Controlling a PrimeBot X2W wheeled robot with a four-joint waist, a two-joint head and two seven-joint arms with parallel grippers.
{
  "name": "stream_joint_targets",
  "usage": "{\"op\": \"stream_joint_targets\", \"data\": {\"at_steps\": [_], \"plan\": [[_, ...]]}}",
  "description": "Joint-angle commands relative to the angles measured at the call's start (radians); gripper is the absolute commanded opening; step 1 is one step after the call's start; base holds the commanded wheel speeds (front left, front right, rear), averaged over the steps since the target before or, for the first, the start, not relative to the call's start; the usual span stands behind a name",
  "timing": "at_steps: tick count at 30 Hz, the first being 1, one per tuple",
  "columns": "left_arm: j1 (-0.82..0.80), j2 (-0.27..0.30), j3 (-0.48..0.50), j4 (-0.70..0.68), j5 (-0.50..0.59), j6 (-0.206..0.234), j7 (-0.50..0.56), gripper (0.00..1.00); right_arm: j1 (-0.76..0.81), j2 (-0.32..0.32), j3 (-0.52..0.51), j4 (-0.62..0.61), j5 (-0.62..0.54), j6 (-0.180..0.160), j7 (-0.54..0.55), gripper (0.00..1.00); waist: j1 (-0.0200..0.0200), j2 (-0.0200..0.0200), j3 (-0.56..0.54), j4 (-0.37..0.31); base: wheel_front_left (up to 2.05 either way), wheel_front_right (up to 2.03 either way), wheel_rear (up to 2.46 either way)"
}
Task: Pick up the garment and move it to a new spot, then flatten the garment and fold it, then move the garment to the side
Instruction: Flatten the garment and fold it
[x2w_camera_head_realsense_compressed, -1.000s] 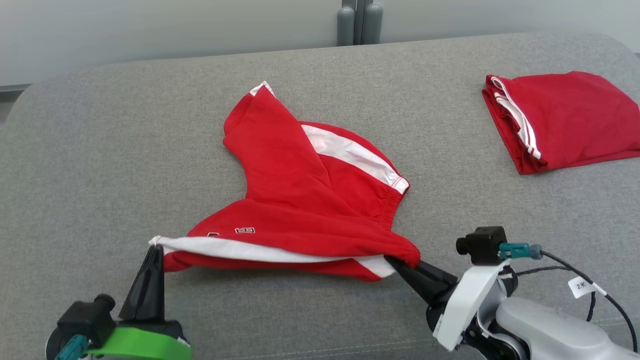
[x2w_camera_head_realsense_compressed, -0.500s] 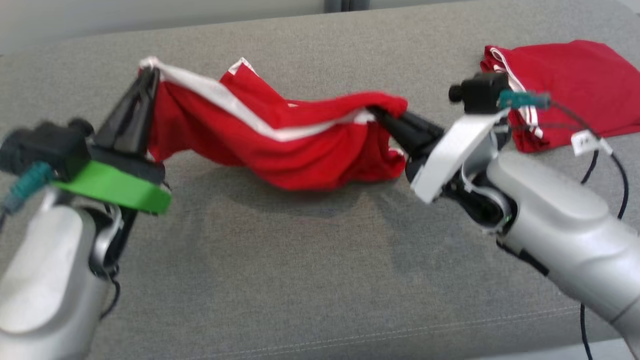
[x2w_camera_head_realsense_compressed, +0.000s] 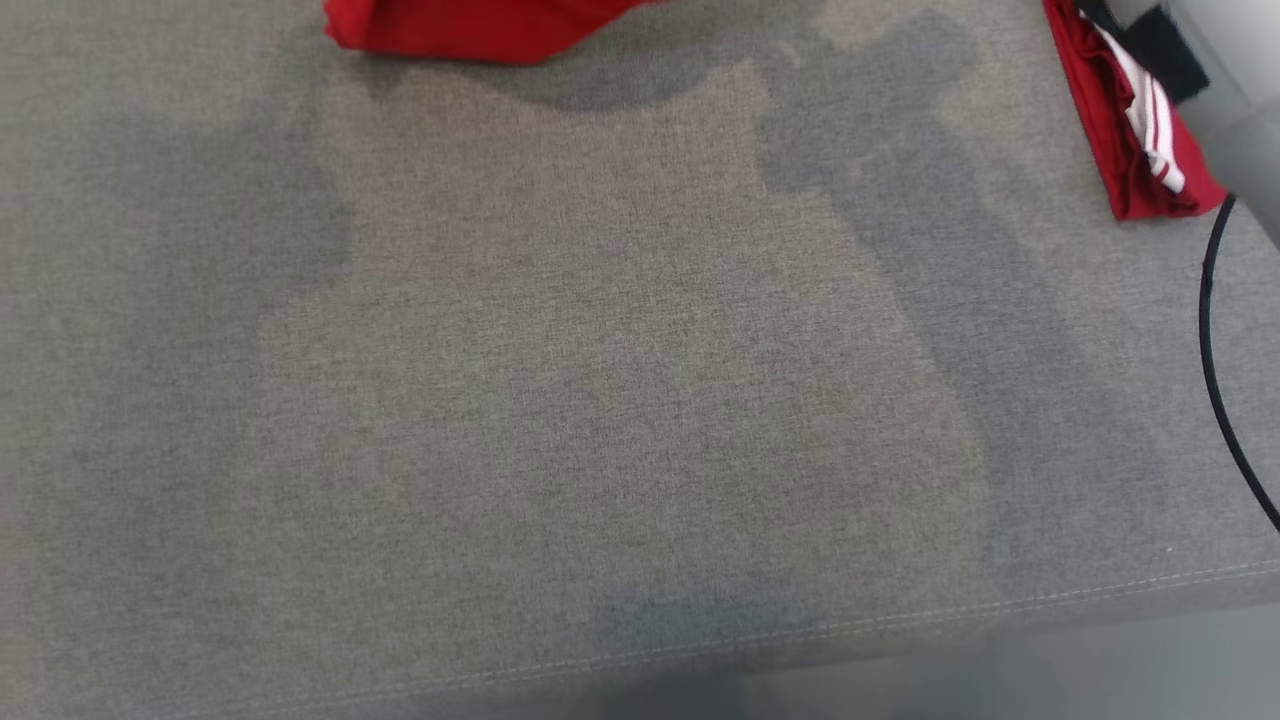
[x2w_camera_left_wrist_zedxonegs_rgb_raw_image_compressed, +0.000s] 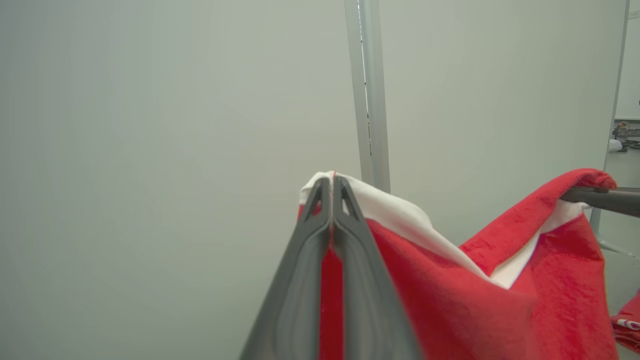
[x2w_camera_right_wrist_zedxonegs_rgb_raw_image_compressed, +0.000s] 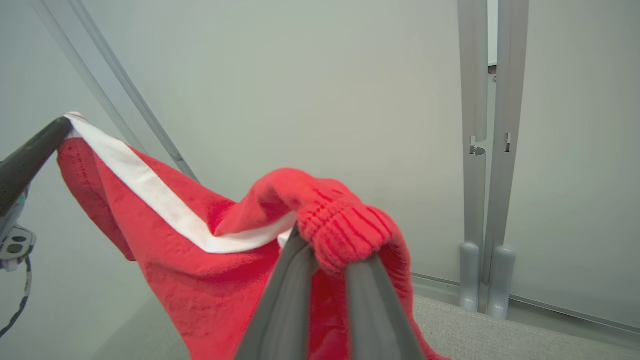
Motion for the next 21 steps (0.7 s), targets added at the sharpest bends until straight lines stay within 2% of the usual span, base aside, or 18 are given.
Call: {"op": "stream_joint_targets", "data": {"at_steps": [1, 5, 9, 14, 21], "plan": [[-0.05, 0.008, -0.017, 0.037, -0.002, -0.001, -0.001, 0.0, -0.037, 0.01, 0.001, 0.034, -0.015, 0.0, -0.003, 0.0, -0.0003, 0.0, 0.068, 0.001, 0.0, 0.0, 0.0], [-0.198, -0.003, -0.035, 0.153, -0.022, -0.001, -0.029, 0.0, -0.159, 0.041, 0.056, 0.127, -0.081, 0.0, -0.007, 0.0, -0.0003, 0.0, 0.077, -0.002, 0.0, 0.0, 0.0], [-0.27, -0.009, -0.068, 0.216, -0.026, -0.001, -0.053, 0.0, -0.237, 0.027, 0.128, 0.183, -0.156, 0.0, -0.015, 0.0, -0.0003, 0.0, 0.081, 0.006, 0.0, 0.0, 0.0], [-0.358, -0.054, -0.091, 0.305, -0.061, -0.001, -0.112, 0.0, -0.346, 0.023, 0.187, 0.27, -0.235, 0.0, -0.095, 0.0, -0.0003, 0.0, 0.086, 0.037, 0.0, 0.0, 0.0], [-0.436, -0.115, -0.132, 0.361, -0.069, -0.001, -0.157, 0.0, -0.424, 0.046, 0.204, 0.365, -0.26, 0.0, -0.202, 0.0, -0.0003, 0.0, 0.133, 0.054, 0.0, 0.0, 0.0]]}}
